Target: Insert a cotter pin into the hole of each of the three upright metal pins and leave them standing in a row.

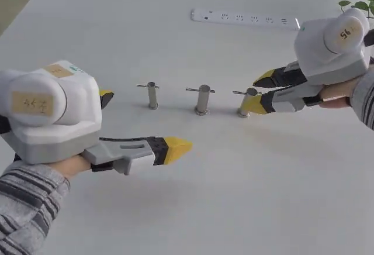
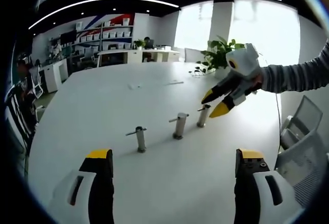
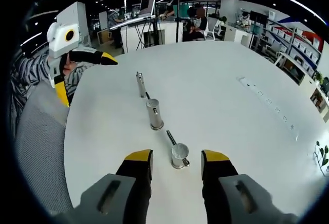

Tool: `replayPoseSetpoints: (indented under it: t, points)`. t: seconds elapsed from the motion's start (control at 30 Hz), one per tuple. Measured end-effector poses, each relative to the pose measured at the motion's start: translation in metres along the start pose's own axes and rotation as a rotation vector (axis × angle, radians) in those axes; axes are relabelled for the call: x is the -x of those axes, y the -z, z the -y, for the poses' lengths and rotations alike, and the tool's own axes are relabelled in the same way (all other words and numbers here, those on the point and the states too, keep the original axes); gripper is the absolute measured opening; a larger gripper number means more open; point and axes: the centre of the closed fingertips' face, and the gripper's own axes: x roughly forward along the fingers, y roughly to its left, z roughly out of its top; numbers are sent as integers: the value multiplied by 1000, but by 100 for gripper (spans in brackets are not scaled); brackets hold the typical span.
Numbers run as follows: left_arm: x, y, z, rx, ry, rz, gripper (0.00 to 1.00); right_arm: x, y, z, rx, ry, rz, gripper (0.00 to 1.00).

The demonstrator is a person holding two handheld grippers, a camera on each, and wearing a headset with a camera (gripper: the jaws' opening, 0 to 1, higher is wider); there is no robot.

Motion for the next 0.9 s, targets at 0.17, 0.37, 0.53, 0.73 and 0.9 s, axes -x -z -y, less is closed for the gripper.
replayPoseSetpoints:
  t: [0.17,0.37,0.53,0.73,0.9]
  points:
    - [2,-2,-5,-7,-25,-1,98,13,-1,-6,-50,47,44,45]
    - [5,-6,-10,15,-48,12,97,25,-7,-16,-117,91,117,56]
    - [10,-10,-15,41,-63,22,97,32,-11,-26,-137,104,149,66]
    - [18,-8,-15,41,-70,21,97,37,-13,-40,-205,129,194,70]
    - [24,-7,-14,66,-69,39,97,42,-9,-51,-234,159,206,74]
